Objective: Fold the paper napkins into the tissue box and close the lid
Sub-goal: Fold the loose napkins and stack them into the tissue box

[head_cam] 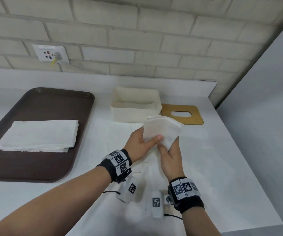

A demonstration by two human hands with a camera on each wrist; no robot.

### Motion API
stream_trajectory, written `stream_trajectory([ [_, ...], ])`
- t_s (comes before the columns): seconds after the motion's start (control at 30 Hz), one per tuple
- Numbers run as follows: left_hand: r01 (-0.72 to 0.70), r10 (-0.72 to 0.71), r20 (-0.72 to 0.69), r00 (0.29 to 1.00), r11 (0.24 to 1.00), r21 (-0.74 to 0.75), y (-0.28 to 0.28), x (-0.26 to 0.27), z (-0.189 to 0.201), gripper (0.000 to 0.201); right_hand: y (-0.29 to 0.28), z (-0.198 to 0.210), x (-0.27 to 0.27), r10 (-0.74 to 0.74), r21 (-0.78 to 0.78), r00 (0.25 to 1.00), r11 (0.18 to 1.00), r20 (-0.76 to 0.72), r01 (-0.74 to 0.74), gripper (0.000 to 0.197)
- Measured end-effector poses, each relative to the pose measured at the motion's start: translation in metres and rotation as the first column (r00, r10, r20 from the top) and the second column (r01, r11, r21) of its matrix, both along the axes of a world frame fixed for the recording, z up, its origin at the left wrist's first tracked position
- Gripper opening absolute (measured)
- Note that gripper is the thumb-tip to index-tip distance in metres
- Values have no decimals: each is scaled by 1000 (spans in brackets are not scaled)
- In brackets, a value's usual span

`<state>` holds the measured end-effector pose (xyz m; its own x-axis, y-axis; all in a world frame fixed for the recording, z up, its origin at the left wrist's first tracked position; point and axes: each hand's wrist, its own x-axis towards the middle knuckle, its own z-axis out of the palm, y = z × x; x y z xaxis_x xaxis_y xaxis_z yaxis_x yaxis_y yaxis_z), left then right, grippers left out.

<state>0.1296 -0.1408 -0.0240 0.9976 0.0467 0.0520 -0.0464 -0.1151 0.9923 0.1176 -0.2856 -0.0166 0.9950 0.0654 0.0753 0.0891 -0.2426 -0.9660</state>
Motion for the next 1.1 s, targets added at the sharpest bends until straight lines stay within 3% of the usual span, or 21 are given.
stream_trajectory([
  [0.13,-6,6,11,1000,1000,28,0,6,4,26,-16,19,6,55,-81,998,995,11,-54,47],
  [0.23,71,-82,97,992,991,111,1,15,22,13,-37,60,16,30,-108,962,994,271,-1,82],
  [0.3,156,-210,163,964,943,293,1,22,33,12,-50,94,24,130,-303,899,953,417,3,94],
  [0.37,222,-333,162,929,851,477,-3,29,42,17,-61,118,34,311,-564,880,823,359,-60,74],
  [0.43,267,-394,84,915,749,606,-5,35,49,18,-72,116,43,430,-702,876,693,219,-165,40],
  [0.47,295,-408,24,912,697,654,-4,37,49,18,-78,110,45,440,-689,880,695,179,-207,30],
  [0.57,352,-391,-119,913,602,716,12,39,42,21,-95,86,45,309,-487,932,853,188,-185,21],
  [0.67,242,-294,-44,955,683,690,27,36,41,17,-106,64,40,85,-251,977,967,197,-33,19],
  [0.8,62,-166,130,977,814,577,24,33,39,20,-109,32,32,-110,-10,989,994,99,112,25],
  [1.0,96,-86,-43,995,920,381,8,28,-2,35,-107,-15,27,-104,-100,989,991,-108,93,43],
  [1.1,75,-62,-48,997,938,338,-3,23,-10,33,-106,-16,25,-158,-113,983,983,-98,147,42],
])
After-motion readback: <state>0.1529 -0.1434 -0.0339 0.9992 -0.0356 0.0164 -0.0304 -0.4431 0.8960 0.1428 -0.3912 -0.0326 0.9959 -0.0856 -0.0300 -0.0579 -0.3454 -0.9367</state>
